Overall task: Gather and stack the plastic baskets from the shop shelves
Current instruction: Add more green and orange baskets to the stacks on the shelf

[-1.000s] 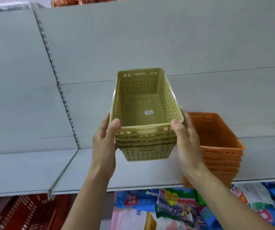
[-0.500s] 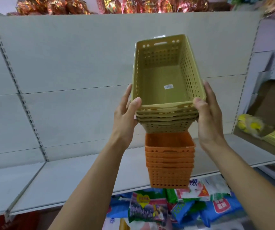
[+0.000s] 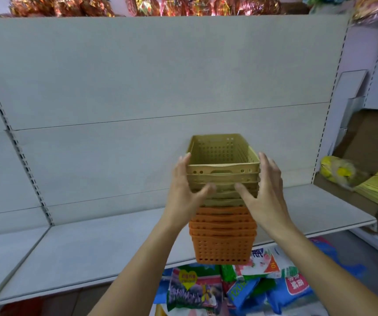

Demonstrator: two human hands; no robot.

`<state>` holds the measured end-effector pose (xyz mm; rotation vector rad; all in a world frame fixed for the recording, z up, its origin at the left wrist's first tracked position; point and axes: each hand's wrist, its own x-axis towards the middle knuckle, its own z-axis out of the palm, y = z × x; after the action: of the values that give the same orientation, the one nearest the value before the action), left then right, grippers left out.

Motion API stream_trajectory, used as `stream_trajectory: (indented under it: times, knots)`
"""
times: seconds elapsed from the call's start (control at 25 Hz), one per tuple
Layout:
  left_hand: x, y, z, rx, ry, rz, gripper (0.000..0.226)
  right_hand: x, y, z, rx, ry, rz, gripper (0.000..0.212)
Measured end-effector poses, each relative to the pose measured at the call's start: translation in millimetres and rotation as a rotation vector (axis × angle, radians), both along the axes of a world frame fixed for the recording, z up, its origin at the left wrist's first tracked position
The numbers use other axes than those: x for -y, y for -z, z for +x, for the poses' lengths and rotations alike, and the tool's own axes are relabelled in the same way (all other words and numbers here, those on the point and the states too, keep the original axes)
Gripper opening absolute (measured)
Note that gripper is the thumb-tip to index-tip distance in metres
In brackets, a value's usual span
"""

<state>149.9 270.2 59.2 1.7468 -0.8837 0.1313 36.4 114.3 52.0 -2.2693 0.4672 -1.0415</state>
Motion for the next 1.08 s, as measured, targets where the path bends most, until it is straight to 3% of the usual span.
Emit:
stream_trajectory:
  times: [0.12,0.32,0.48,0.64,0.8,1.08]
  knots:
    - [3.4,16.5,-0.5,0.236,-0.088,0.161,0.116,4.6,4.4,-2.4,-0.109,0.03,-0.277,0.096]
    - [17.6,13.9,-5.2,0.248,-0.235,0.252,0.119,9.1,-3.9,2.9,-0.223,0.145,-0.315,0.09]
    - [4.5,19.4,-23.6,0.205,-0.206,0.234,0.097,-13.6,0.2,-12.0,-0.226,0.149,-0.414,0.08]
    - [-54.2,59.0,-61.9,0.203,-0.333,0.222,0.071,-63.0,36.2,-31.0,-0.076,-0.027,-0.387,0.056]
    - [-127.2,119.7,-97.3,0.019,-0.415,0.248,0.064,-129.6,89.8,-33.5,-0.058,-0.256,-0.3,0.047]
    - [-313.0,209.0,-109.6,-0.436,-0.584,0.231,0.047,-298.0,180.4,0.6,-0.303,-0.621,-0.126,0.044]
